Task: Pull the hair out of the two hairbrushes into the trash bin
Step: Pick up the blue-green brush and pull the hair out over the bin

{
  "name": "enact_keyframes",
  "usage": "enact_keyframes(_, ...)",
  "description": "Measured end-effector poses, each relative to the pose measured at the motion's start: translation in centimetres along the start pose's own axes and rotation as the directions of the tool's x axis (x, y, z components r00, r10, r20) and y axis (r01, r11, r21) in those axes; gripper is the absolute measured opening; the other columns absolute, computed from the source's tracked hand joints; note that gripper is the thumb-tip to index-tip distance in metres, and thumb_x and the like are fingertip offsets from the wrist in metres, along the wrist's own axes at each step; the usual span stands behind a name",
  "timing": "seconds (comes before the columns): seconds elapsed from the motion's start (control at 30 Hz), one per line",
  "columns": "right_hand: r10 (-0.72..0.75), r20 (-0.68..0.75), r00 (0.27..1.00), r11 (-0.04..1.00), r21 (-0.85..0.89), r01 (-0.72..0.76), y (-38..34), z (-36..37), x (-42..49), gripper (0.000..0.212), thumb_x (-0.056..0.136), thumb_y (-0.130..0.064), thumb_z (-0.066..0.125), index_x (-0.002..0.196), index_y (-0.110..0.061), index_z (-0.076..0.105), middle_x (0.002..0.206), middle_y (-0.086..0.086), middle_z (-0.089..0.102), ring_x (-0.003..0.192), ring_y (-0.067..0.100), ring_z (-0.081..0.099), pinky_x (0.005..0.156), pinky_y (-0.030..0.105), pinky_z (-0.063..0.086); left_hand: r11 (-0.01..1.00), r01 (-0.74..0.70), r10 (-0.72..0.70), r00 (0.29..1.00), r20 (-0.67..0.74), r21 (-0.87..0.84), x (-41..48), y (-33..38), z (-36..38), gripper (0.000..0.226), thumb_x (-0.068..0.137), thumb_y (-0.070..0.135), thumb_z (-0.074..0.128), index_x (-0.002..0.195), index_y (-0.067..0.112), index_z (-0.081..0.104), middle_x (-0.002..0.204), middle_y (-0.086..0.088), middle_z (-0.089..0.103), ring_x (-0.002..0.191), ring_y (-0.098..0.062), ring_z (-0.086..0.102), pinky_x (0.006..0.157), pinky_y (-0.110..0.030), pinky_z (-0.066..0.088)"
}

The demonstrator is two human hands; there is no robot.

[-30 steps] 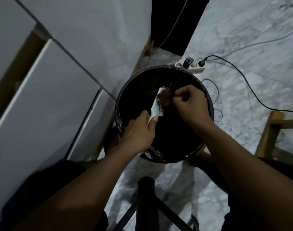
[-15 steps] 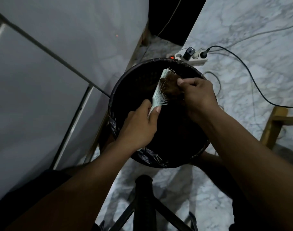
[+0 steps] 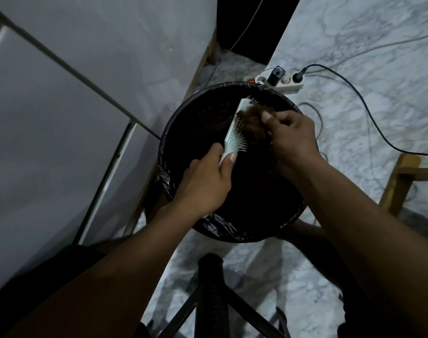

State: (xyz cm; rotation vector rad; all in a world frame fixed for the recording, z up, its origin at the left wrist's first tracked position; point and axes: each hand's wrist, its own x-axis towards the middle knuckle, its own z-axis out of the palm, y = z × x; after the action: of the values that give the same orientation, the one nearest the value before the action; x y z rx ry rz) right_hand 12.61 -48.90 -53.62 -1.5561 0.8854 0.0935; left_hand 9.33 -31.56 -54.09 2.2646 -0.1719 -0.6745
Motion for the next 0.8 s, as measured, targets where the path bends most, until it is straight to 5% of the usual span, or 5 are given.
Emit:
enact_keyframes(0.13,0.200,0.146,0.969,0.929,0.285,-0.235,-0.3,0.4,-0.1,0.011,0.096,-0.011,0.059,0.090,-0.002,0.062,0.080,0.010,0.070,0.066,0.019,0.073,0.066,0.039,0.060,0.997,0.056,-0.056,0.998,0.008,-0.045,0.1,0.0,-0.1,0.036,0.107,0.045,0.038,0.076,0.027,0.033,0.060,0.004,0.043,0.051,-0.013,0.041,0.049,-0.030,0.025)
enact_keyframes(0.23,0.049,0.203,0.978,0.996,0.060,-0.063,0.3,0.5,-0.2,0.047,0.083,-0.033,0.076,0.119,-0.008,0.060,0.101,0.004,0.073,0.087,0.014,0.074,0.076,0.036,0.059,0.999,0.012,-0.012,1.000,-0.002,0.033,-0.1,0.1,0.1,0.031,0.106,0.047,0.038,0.082,0.027,0.035,0.066,0.004,0.049,0.058,-0.017,0.050,0.052,-0.032,0.029)
enact_keyframes(0.47,-0.238,0.053,0.970,0.925,-0.292,0.243,1.1,0.8,-0.5,0.025,0.076,-0.038,0.079,0.081,-0.015,0.071,0.082,0.005,0.077,0.084,0.023,0.074,0.080,0.046,0.059,0.999,0.023,-0.023,1.000,-0.004,0.043,-0.1,-0.1,0.1,0.029,0.105,0.050,0.036,0.087,0.027,0.039,0.071,0.003,0.054,0.064,-0.021,0.056,0.054,-0.033,0.032)
enact_keyframes(0.6,0.000,0.102,0.995,0.993,0.115,-0.012,0.6,0.8,-0.7,0.015,0.089,-0.015,0.071,0.100,-0.005,0.067,0.096,0.015,0.075,0.092,0.031,0.075,0.085,0.055,0.060,0.997,0.069,-0.070,0.997,-0.039,-0.040,0.4,-0.4,0.0,0.035,0.105,0.050,0.035,0.077,0.029,0.036,0.066,0.002,0.052,0.060,-0.019,0.051,0.054,-0.032,0.031)
enact_keyframes(0.8,-0.189,0.351,0.917,0.972,-0.064,0.225,0.1,0.7,-1.5,0.047,0.082,-0.002,0.078,0.125,-0.012,0.062,0.110,0.000,0.073,0.101,0.003,0.071,0.082,0.023,0.058,0.995,0.084,-0.083,0.996,-0.038,0.047,0.2,-0.3,0.0,0.030,0.105,0.050,0.035,0.087,0.027,0.040,0.071,0.002,0.053,0.065,-0.023,0.054,0.053,-0.033,0.028)
